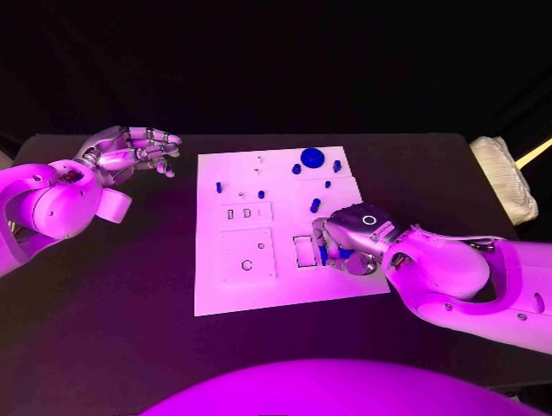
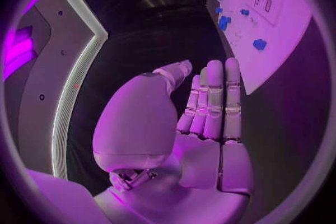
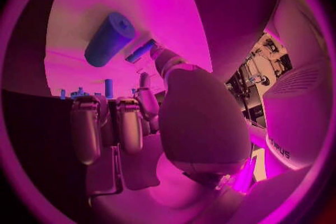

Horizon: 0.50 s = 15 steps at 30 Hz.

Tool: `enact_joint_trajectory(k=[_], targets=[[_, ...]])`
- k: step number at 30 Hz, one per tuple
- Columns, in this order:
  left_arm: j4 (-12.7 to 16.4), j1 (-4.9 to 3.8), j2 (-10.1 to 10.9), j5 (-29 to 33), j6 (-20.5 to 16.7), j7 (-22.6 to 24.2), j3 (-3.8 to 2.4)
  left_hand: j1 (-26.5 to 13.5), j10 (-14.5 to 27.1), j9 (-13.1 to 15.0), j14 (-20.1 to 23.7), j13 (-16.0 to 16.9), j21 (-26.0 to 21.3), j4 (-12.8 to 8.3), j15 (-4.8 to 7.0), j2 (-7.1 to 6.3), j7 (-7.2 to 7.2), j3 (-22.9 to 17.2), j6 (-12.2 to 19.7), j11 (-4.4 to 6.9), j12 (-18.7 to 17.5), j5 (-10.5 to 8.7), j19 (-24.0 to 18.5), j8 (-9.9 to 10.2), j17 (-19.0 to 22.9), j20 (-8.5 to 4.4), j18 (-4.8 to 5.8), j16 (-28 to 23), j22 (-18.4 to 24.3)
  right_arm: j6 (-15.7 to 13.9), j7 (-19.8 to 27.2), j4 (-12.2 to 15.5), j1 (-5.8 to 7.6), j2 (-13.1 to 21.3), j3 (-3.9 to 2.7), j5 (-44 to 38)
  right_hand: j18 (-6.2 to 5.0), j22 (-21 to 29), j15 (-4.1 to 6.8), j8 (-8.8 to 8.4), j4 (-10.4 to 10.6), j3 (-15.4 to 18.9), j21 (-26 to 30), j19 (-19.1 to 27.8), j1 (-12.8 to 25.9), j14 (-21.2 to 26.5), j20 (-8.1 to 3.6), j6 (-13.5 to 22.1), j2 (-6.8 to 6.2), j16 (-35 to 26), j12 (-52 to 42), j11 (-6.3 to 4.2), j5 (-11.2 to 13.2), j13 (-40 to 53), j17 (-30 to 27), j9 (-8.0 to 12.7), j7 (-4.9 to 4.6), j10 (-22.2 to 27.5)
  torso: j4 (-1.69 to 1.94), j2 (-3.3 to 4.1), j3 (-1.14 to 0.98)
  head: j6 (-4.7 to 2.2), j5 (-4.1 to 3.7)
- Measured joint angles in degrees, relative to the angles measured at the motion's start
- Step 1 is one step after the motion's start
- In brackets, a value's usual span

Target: Assemble the parts on the task board

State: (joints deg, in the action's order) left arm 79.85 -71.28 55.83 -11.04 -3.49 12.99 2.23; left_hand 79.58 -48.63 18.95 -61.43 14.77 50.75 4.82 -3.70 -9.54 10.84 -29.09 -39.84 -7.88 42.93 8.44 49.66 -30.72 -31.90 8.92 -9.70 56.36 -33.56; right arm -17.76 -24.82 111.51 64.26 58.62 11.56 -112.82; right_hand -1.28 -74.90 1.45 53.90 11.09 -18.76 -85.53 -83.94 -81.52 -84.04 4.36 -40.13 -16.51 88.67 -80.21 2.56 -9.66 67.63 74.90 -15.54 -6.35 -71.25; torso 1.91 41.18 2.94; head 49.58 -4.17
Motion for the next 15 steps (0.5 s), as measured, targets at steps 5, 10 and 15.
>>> enact_joint_trajectory(k=[5, 10, 15], targets=[[0.0, 0.01, 0.0, 0.0, 0.0, 0.0, 0.0, 0.0, 0.0, 0.0, 0.0, 0.0, 0.0, 0.0, 0.0, 0.0, 0.0, 0.0, 0.0, 0.0, 0.0, 0.0, 0.0, 0.0, 0.0, 0.0, 0.0, 0.0, 0.0, 0.0, -0.1, -0.1, -0.04, -0.2, 0.0, -0.2, 0.0, 0.0, 0.0, 0.25, 0.2, -0.2, 0.0, 0.0, 0.0, 0.0, 0.0, 0.0, 0.0, 0.0, 0.0, -0.2, 0.0, 0.0, 0.0, -0.1, 0.0, -0.2, -0.01, -0.01, 0.0, 0.01, 0.04], [0.0, 0.01, 0.0, 0.0, 0.0, 0.0, 0.0, 0.0, 0.0, 0.0, 0.0, 0.0, 0.0, 0.0, 0.0, 0.0, 0.0, 0.0, 0.0, 0.0, 0.0, 0.0, 0.0, 0.0, 0.0, 0.0, 0.0, 0.0, 0.0, 0.0, -0.3, -0.1, -0.08, -0.4, 0.0, -0.5, 0.0, 0.0, 0.0, 0.63, 0.2, -0.2, 0.0, 0.0, 0.0, 0.0, 0.01, 0.0, 0.0, 0.0, 0.0, -0.2, 0.0, 0.2, 0.0, -0.2, 0.0, -0.2, -0.02, 0.0, -0.01, 0.04, 0.08], [0.0, 0.01, 0.0, 0.0, 0.0, 0.0, 0.0, 0.0, 0.0, 0.0, 0.0, 0.0, 0.0, 0.0, 0.0, 0.0, 0.0, 0.0, 0.0, 0.0, 0.0, 0.0, 0.0, 0.0, 0.0, 0.0, 0.0, 0.0, 0.0, 0.0, -0.4, -0.3, -0.11, -0.7, 0.0, -0.8, 0.0, 0.0, 0.21, 0.66, 0.4, -0.4, 0.0, 0.0, 0.0, 0.2, 0.02, -0.2, 0.0, 0.0, 0.0, -0.2, 0.0, 0.2, 0.0, -0.2, 0.18, -0.2, -0.01, 0.0, -0.01, 0.1, 0.03]])
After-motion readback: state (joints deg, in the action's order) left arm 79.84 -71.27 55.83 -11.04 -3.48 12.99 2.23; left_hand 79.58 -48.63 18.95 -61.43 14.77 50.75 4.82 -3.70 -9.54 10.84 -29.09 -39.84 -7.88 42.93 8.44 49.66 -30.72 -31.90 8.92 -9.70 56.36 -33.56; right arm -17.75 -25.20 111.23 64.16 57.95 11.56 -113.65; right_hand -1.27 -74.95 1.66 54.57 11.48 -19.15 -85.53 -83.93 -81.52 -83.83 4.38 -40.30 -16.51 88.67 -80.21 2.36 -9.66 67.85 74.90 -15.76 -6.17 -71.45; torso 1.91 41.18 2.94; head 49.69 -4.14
